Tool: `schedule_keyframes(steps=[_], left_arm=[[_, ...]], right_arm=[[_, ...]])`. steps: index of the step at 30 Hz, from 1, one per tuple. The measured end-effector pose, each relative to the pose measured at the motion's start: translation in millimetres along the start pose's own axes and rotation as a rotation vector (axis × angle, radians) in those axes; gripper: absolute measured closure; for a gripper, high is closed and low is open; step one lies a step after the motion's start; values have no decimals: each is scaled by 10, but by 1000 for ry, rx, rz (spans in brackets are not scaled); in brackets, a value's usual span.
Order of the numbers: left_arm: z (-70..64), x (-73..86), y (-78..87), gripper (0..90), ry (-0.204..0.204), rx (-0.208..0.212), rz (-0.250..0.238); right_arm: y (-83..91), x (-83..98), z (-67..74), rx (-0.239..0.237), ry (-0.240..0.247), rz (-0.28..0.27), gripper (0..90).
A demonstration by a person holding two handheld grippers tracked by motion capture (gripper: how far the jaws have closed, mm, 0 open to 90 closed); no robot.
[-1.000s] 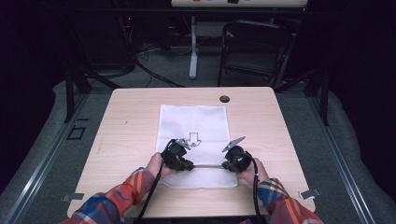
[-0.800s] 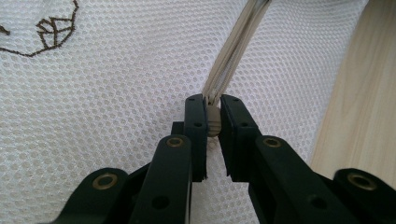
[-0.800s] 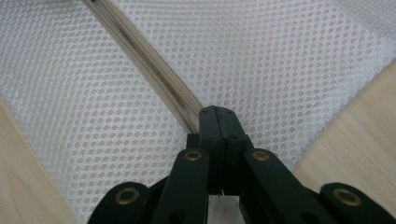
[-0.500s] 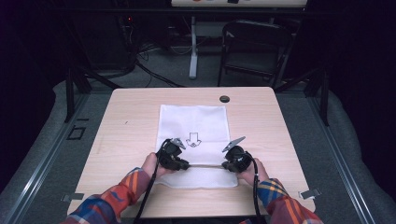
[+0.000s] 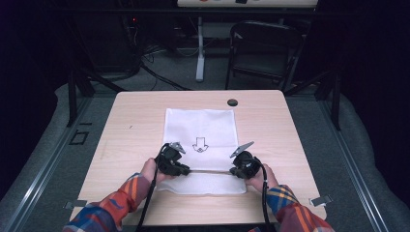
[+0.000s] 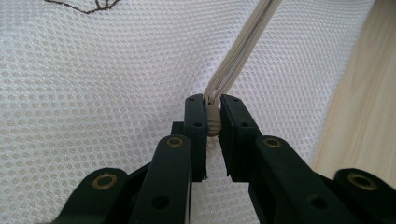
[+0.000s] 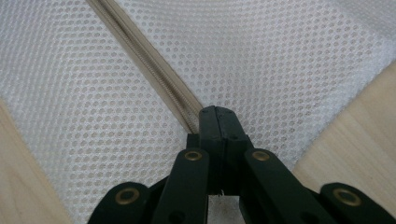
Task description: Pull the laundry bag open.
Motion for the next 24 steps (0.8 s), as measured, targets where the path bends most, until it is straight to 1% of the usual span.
schedule_keyframes(steps=[2,11,12,15,16,18,19,21,24], left_arm=[[5,10,12,813,-3,-3,-3],[47,89,106,813,15,-12,-6],[54,101,119,813,17,-16,-7],[70,132,155,813,31,-23,-23],[74,138,167,813,31,-23,-18],[79,151,180,813,35,-22,-26],[84,158,191,813,35,-26,-17],[94,175,206,813,43,-23,-22],[102,208,236,812,47,-28,-17]], right_arm=[[0,0,0,-1,-1,0,900],[0,0,0,0,0,0,900],[-3,0,4,2,-6,-4,900],[0,-2,1,0,1,2,900],[0,-2,1,0,0,1,900],[2,-3,-3,-2,3,5,900],[2,-3,-3,-2,3,5,900],[2,-3,-3,-1,3,5,900],[3,-1,-4,-2,2,5,900]])
Point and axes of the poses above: each handheld gripper's, and its own axes: y roughly backward along the jaws, x roughly out of its underside, z roughly to its left, the point moved 2 cm from there along -y, roughly forward along the jaws, and after that the axes turned 10 degrees about x, right-handed, at the moved point
